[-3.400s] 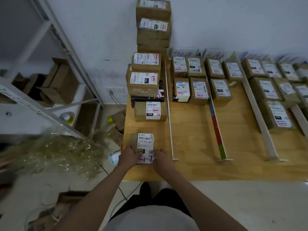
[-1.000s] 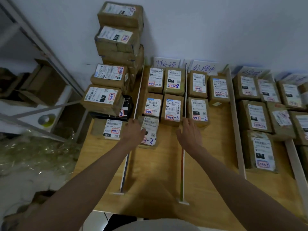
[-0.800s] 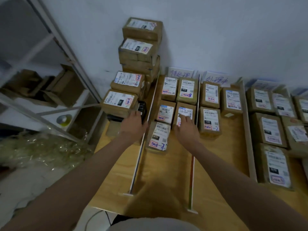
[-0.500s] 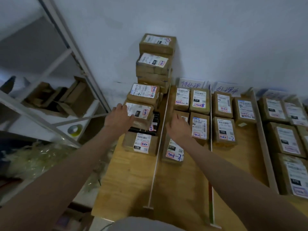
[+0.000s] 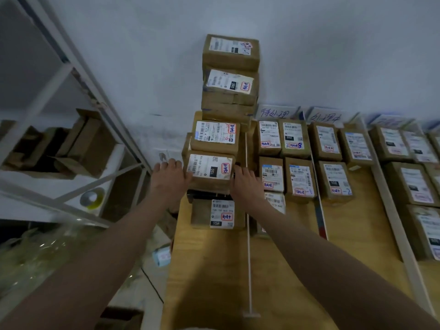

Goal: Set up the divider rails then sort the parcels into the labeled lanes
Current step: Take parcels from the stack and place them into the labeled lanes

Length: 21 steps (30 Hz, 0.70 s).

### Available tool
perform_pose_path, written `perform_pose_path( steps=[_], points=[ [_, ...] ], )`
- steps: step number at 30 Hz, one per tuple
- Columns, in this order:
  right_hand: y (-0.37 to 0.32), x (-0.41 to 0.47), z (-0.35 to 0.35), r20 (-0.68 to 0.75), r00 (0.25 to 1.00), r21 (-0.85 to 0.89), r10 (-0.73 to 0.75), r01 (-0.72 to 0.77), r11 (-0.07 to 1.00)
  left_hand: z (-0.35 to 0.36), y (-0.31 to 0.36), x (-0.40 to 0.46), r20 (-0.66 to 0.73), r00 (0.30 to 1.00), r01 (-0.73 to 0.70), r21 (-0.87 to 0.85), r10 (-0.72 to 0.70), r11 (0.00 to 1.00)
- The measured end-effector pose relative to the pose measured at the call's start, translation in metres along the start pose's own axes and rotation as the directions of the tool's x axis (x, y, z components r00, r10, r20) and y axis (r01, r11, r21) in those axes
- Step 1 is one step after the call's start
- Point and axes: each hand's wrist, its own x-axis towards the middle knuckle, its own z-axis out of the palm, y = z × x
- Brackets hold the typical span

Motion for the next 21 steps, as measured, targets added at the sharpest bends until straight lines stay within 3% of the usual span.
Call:
perform_pose_path(
  steps=[3, 9, 13, 15, 17, 19, 21],
  points=[
    [-0.008, 0.000, 0.004, 0.016, 0.999, 0.092, 0.038, -0.039, 0.995, 0.013, -0.003, -0.003, -0.010, 0.993, -0.120, 0.029, 0.121, 0.992],
    [-0.015, 0.000, 0.009, 0.040, 0.996, 0.325, 0.079, -0.088, 0.942, 0.022, -0.003, 0.004, 0.035, 0.999, -0.022, -0.217, 0.030, 0.976],
    [-0.025, -0.004, 0.003, 0.053, 0.983, 0.516, 0.173, -0.175, 0.838, 0.021, 0.000, -0.005, 0.005, 1.000, 0.016, -0.355, -0.015, 0.935],
    [-0.028, -0.010, -0.002, 0.068, 0.971, 0.589, 0.229, -0.225, 0.776, 0.024, -0.003, -0.010, 0.006, 0.998, 0.052, -0.466, -0.055, 0.883],
    [-0.030, -0.018, -0.008, 0.087, 0.958, 0.658, 0.272, -0.260, 0.707, 0.022, -0.006, -0.015, 0.038, 0.995, 0.096, -0.651, -0.094, 0.753],
    [-0.032, -0.029, -0.013, 0.171, 0.942, 0.751, 0.287, -0.314, 0.582, 0.014, -0.008, -0.020, 0.064, 0.993, 0.112, -0.768, -0.099, 0.631],
    [-0.030, -0.042, -0.018, 0.238, 0.927, 0.820, 0.289, -0.351, 0.452, 0.003, -0.009, -0.024, 0.052, 0.997, 0.074, -0.798, -0.055, 0.598]
  ],
)
